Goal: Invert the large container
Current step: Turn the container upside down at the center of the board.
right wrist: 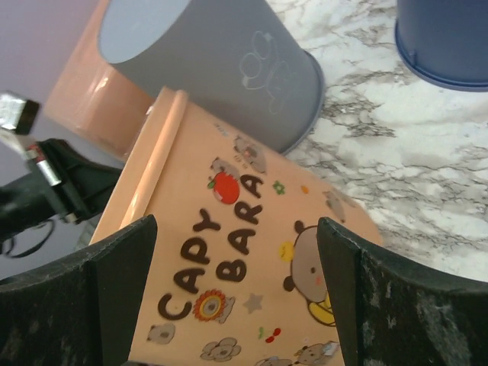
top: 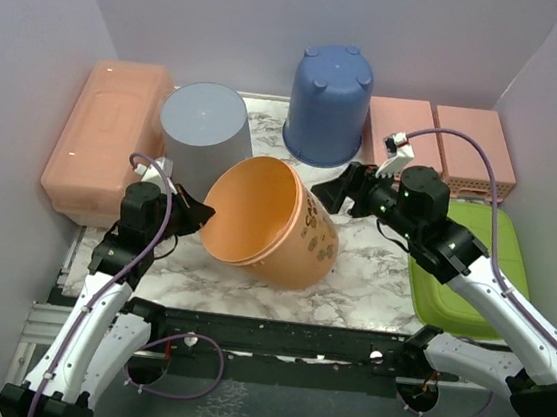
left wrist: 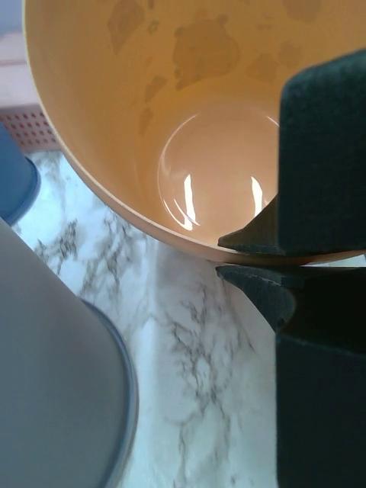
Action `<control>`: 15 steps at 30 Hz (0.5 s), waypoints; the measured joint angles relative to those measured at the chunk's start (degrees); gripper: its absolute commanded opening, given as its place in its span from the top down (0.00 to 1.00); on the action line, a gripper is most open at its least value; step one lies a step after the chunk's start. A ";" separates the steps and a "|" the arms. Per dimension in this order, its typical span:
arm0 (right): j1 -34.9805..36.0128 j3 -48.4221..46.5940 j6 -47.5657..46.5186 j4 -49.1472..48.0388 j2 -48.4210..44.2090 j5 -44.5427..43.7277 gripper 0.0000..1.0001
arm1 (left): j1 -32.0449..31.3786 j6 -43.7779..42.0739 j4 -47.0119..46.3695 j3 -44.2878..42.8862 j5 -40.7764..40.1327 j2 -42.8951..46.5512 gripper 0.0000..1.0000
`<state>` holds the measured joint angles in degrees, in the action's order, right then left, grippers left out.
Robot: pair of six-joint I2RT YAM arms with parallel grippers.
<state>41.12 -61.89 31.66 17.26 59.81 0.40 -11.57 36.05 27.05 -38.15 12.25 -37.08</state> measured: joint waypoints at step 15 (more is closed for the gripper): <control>0.02 0.92 2.89 9.44 -5.01 -7.43 0.08 | -17.66 20.55 -27.23 17.97 -5.53 -5.84 1.00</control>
<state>41.15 -60.97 34.54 26.70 54.81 -7.03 -29.23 56.60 -0.19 -20.18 6.72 -42.92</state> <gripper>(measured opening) 0.915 0.038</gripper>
